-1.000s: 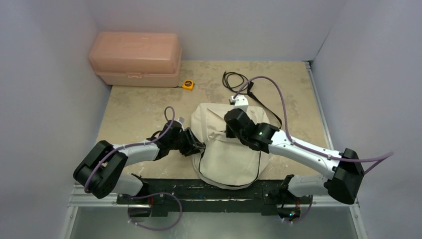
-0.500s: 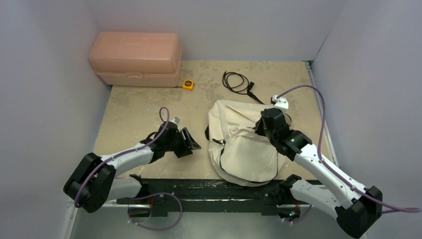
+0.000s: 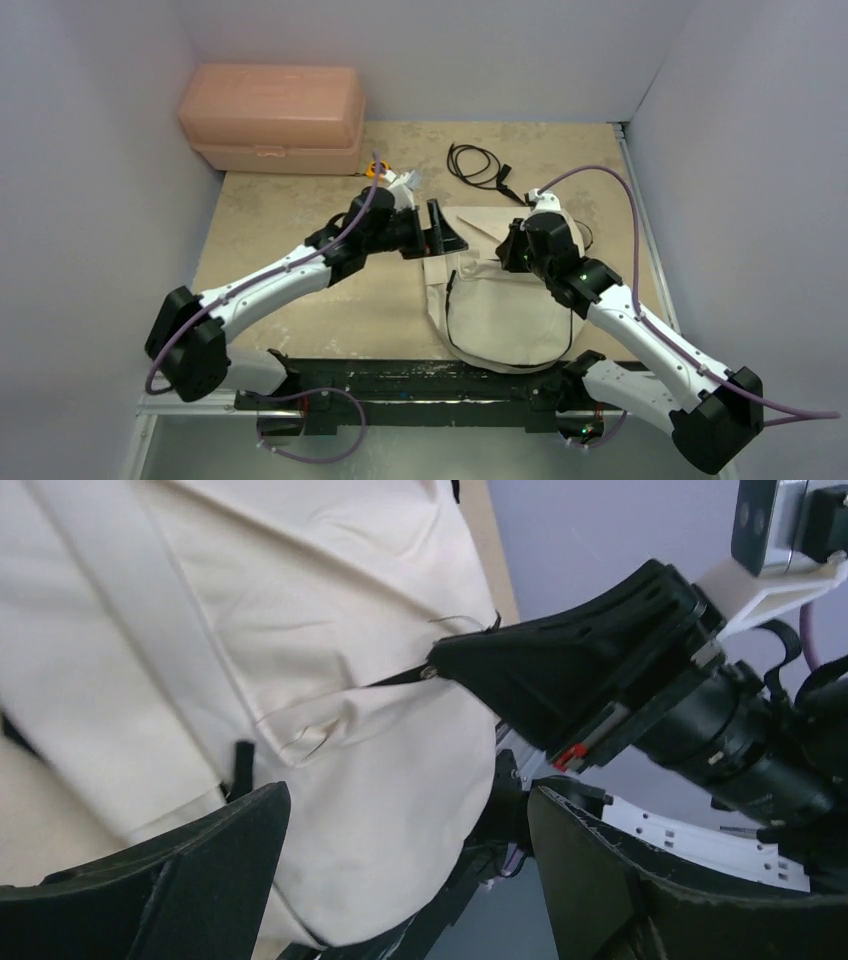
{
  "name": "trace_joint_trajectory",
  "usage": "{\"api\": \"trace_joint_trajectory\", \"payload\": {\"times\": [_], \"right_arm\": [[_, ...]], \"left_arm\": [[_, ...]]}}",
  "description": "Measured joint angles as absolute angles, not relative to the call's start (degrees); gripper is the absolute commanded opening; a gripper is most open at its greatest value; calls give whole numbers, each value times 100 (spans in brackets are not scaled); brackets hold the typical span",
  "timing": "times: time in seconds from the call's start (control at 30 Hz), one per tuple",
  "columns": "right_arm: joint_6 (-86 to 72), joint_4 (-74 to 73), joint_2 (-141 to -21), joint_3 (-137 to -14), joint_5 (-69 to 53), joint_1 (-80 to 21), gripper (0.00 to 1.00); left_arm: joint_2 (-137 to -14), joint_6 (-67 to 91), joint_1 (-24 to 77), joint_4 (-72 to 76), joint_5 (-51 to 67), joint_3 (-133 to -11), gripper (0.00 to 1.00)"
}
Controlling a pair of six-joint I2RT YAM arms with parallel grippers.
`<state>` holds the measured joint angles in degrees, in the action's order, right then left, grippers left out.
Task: Pack the student bag
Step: Zip the student bag at the center of the board.
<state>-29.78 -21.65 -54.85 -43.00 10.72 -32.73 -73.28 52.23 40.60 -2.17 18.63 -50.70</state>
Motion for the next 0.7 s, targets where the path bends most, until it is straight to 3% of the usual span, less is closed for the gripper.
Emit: {"api": "trace_joint_trajectory", "payload": {"times": [0.1,0.23,0.5,0.7], "right_arm": [[-2939,-2137,-5513,-4338,937,-3273,0],[-2932,-2134,-5511,-4338,819,-3271,0],[-2858,-2150,-5511,-4377,792,-3271,0],[-2821,-2233,-5511,-4436,794,-3271,0]], "left_arm": [[-8180,5105,4392,-303,1743,-5905,87],[-9017,4762,4670,-489,1466,-6390,74],[-9662,4333,4812,-589,1409,-6508,78],[-10064,4285,4893,-572,1367,-6792,42]]}}
